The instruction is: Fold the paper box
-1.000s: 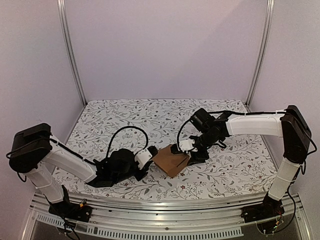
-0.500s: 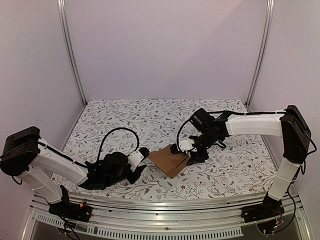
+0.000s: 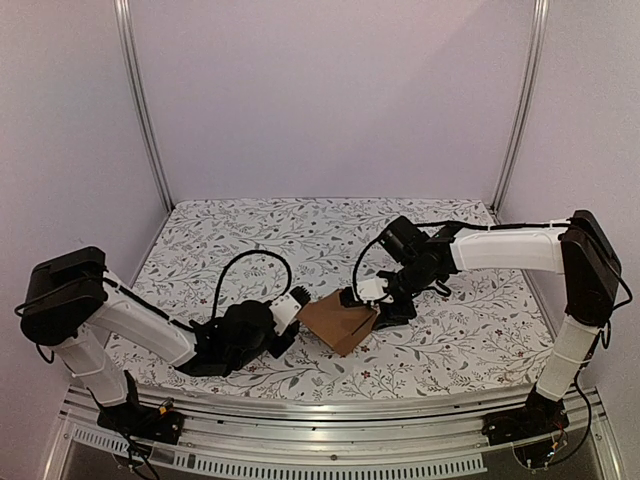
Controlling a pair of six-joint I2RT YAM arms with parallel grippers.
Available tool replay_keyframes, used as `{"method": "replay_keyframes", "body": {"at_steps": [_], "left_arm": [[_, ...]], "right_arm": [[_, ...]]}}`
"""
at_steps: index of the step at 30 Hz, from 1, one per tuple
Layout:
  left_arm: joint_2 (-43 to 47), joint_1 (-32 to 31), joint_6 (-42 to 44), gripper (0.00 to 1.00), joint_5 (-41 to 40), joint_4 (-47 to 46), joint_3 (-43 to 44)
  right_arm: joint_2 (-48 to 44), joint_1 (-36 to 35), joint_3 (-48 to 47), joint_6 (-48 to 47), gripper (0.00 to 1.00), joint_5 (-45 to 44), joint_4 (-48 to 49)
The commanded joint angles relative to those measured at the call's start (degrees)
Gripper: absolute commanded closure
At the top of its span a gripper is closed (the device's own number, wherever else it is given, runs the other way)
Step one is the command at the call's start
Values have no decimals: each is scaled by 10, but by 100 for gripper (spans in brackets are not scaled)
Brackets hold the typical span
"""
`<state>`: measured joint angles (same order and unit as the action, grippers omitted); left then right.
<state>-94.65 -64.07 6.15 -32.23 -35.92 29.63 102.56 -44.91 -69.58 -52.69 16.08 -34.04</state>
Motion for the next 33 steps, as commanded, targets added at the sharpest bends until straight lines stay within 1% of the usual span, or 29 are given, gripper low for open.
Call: {"method": "replay_keyframes", "body": {"at_steps": [1, 5, 8, 12, 19, 21, 23, 30, 33], "left_arm": [[11, -8, 6, 55, -29, -26, -15], [20, -8, 17, 54, -32, -24, -22], [22, -9, 38, 55, -9, -55, -33], [13, -9, 54, 64, 13, -70, -24], [0, -9, 43, 82, 47, -72, -8], [0, -9, 33, 88, 46, -56, -1], [2, -9, 17, 92, 49, -37, 6], [14, -9, -82, 94, 71, 32, 17], [16, -11, -115, 95, 77, 42, 11]], "right_arm": [[22, -3, -4, 8, 41, 8, -29], [23, -3, -6, 9, 42, 9, -30], [25, -3, -6, 9, 42, 11, -33], [27, -3, -8, 10, 41, 13, -33], [35, -4, -11, 19, 42, 15, -35], [35, -4, -11, 21, 42, 14, -34], [34, -3, -12, 23, 42, 12, -35], [35, -4, -16, 37, 42, 13, -33], [34, -4, -16, 40, 42, 14, -33]]}}
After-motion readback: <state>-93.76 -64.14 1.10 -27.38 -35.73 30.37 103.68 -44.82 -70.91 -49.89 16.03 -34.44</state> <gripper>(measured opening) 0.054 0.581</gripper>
